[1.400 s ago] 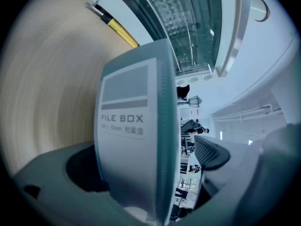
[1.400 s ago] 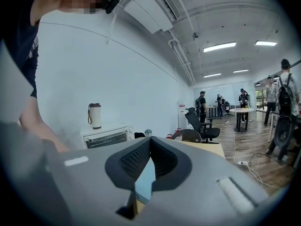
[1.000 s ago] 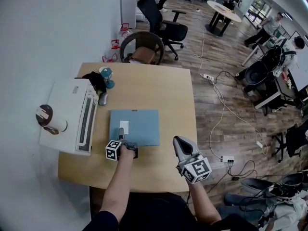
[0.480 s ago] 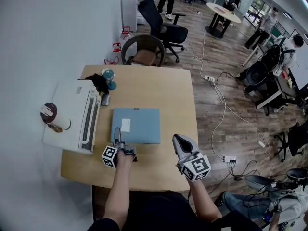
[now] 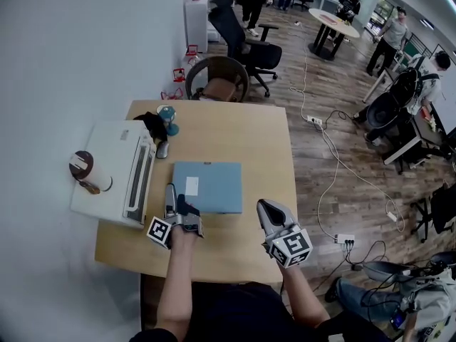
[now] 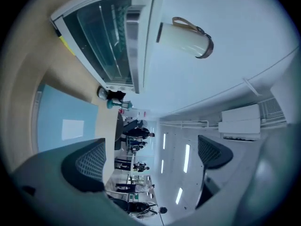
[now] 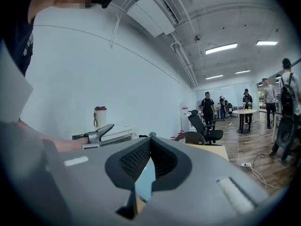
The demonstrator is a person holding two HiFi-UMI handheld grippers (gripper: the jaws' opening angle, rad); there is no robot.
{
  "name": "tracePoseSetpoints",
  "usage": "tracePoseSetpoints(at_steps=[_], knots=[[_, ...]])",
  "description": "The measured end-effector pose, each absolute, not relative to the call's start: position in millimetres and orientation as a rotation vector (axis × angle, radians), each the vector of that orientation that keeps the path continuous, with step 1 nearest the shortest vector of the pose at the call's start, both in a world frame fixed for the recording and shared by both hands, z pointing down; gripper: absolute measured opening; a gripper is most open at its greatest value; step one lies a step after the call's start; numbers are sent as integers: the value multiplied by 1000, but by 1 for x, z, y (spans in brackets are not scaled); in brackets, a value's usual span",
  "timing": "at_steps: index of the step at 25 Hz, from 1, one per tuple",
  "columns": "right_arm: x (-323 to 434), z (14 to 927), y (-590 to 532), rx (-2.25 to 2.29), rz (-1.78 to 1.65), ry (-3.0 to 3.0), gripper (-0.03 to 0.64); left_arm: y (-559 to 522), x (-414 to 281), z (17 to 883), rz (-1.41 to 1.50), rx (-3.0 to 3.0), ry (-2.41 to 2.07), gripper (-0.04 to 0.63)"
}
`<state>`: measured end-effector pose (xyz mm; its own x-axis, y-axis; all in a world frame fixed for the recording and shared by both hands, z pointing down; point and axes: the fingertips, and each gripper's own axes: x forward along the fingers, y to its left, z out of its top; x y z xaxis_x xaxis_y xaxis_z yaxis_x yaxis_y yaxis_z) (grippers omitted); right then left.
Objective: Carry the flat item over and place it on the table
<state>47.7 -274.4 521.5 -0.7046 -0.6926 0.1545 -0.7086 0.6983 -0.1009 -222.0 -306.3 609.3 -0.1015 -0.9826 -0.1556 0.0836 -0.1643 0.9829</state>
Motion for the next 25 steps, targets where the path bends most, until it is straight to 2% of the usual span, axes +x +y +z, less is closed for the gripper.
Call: tracePoseSetpoints(at_steps=[4, 10, 18, 21, 25], knots=[[45, 520, -273, 1156, 233, -2805, -3, -315, -217, 542, -1388, 1509, -1153, 600], [39, 515, -273, 1142, 263, -2837, -3, -309, -174, 504, -733, 2173, -1514, 600], [39, 516, -278, 1148, 198, -2808, -3, -286, -126, 490, -106, 2597, -1631, 600], [41, 516, -280, 1153, 205, -2812, -3, -280, -119, 486, 7, 2673, -1604, 600], [42, 517, -283, 1152, 188, -2804, -3, -275, -118, 488, -11, 2687, -1557, 600]])
